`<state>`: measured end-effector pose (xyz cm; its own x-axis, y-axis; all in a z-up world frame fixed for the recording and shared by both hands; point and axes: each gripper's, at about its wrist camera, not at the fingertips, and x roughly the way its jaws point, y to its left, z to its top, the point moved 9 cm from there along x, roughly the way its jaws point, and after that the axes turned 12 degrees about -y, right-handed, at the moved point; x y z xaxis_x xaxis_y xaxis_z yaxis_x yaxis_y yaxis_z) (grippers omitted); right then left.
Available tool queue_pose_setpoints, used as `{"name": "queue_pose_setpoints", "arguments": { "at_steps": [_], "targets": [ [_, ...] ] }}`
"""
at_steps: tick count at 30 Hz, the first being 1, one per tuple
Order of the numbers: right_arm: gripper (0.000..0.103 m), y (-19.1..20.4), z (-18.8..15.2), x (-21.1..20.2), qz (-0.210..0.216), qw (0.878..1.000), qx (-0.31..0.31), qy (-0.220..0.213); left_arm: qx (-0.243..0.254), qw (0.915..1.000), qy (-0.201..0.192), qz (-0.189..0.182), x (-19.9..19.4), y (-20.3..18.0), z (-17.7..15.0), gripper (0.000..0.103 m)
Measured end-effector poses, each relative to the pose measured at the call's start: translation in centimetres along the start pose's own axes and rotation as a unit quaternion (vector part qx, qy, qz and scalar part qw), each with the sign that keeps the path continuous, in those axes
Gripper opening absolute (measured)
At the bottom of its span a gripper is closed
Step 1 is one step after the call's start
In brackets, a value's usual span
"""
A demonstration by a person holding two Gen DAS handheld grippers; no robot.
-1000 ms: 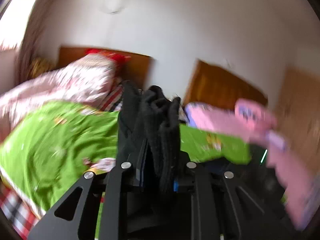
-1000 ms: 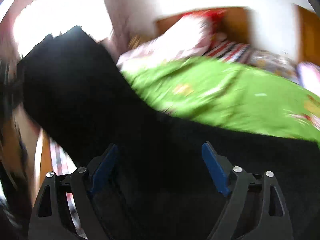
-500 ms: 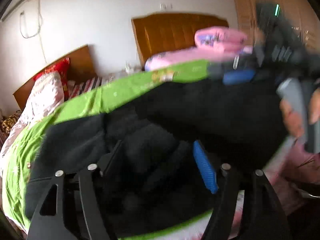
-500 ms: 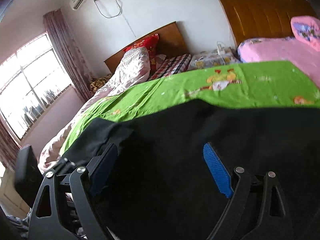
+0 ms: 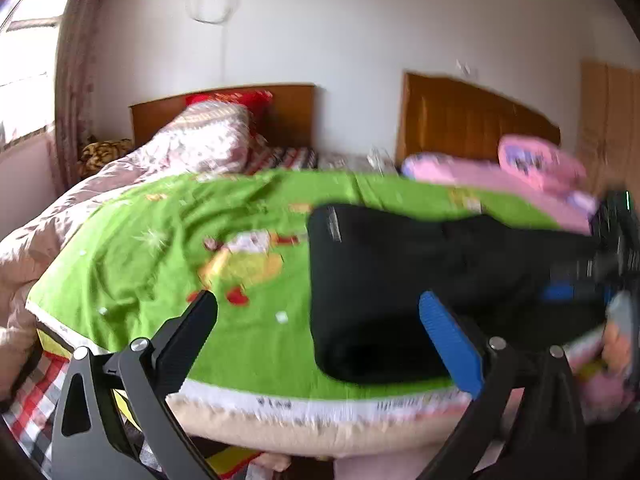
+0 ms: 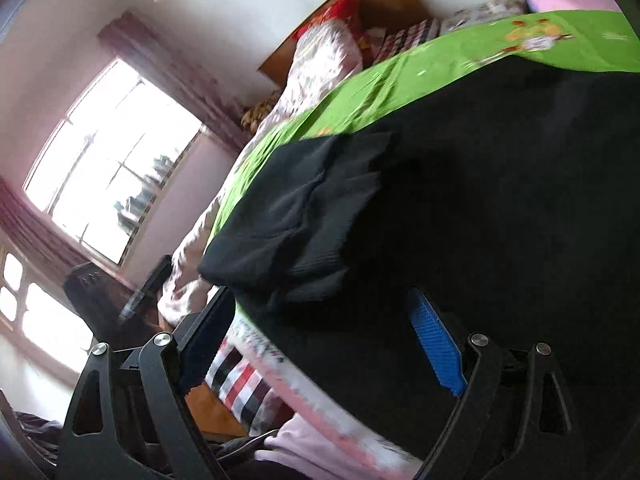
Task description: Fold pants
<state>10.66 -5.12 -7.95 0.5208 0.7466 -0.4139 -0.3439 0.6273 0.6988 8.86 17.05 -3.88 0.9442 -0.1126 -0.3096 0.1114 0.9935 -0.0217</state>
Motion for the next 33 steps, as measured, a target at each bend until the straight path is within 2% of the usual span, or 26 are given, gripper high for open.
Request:
{"name": "queue_pose_setpoints", "arguments": {
  "at_steps": [3, 5, 8, 9, 11, 12, 15, 20, 21, 22, 24, 27, 30, 33],
  "targets": [
    [0.085, 1.3, -0.1, 2.0, -0.011, 1.000, -0.010, 0.021, 0.034, 0.9991, 0.025, -0.010, 0.9, -1.1, -2.5, 0.101],
    [0.083, 1.2, 0.5, 3.5, -0.011, 1.000, 0.012, 0.019, 0.045, 0.9984, 0.031, -0.015, 1.7, -1.8, -3.5, 0.101],
    [0.063, 0.0, 1.5, 4.9, -0.030, 0.999, 0.045, 0.002, 0.063, 0.9973, 0.038, -0.006, 1.5, -2.6, -4.3, 0.101],
    [0.048, -0.4, 1.6, 5.3, -0.032, 0.998, 0.049, -0.001, 0.065, 0.9970, 0.042, -0.001, 1.5, -2.5, -4.5, 0.101],
    [0.041, -0.2, 1.7, 5.2, -0.025, 0.999, 0.040, -0.015, 0.062, 0.9967, 0.052, 0.006, 1.8, -1.8, -4.8, 0.101],
    [0.037, 0.5, 2.0, 4.7, -0.026, 0.999, 0.014, -0.031, 0.059, 0.9967, 0.054, 0.008, 1.8, -1.5, -4.8, 0.101],
    [0.035, 3.0, 3.0, 3.2, -0.027, 0.996, -0.051, -0.070, 0.043, 0.9967, 0.066, 0.020, 2.1, -0.5, -4.9, 0.101],
    [0.034, 7.1, 5.6, 0.0, -0.017, 0.981, -0.139, -0.132, 0.035, 0.9937, 0.091, 0.056, 3.6, 1.0, -4.9, 0.101],
    [0.034, 7.6, 6.0, -1.0, -0.017, 0.977, -0.154, -0.144, 0.024, 0.9926, 0.094, 0.073, 4.0, 1.6, -4.7, 0.101],
    [0.034, 7.9, 6.1, -1.6, -0.019, 0.974, -0.164, -0.152, 0.011, 0.9923, 0.097, 0.075, 4.3, 2.0, -4.6, 0.102],
    [0.034, 7.7, 6.4, -3.1, -0.029, 0.968, -0.182, -0.170, -0.027, 0.9914, 0.112, 0.062, 4.8, 2.3, -4.7, 0.102],
    [0.033, 5.9, 5.6, -3.8, -0.048, 0.966, -0.187, -0.172, -0.002, 0.9902, 0.123, 0.066, 4.9, 1.4, -5.1, 0.102],
    [0.033, 1.1, 3.7, -2.9, -0.082, 0.974, -0.152, -0.146, 0.012, 0.9892, 0.131, 0.066, 4.7, 0.7, -5.4, 0.102],
    [0.033, -2.2, 2.1, -2.6, -0.082, 0.984, -0.101, -0.126, 0.001, 0.9883, 0.140, 0.061, 4.7, 0.5, -5.7, 0.102]
  ]
}}
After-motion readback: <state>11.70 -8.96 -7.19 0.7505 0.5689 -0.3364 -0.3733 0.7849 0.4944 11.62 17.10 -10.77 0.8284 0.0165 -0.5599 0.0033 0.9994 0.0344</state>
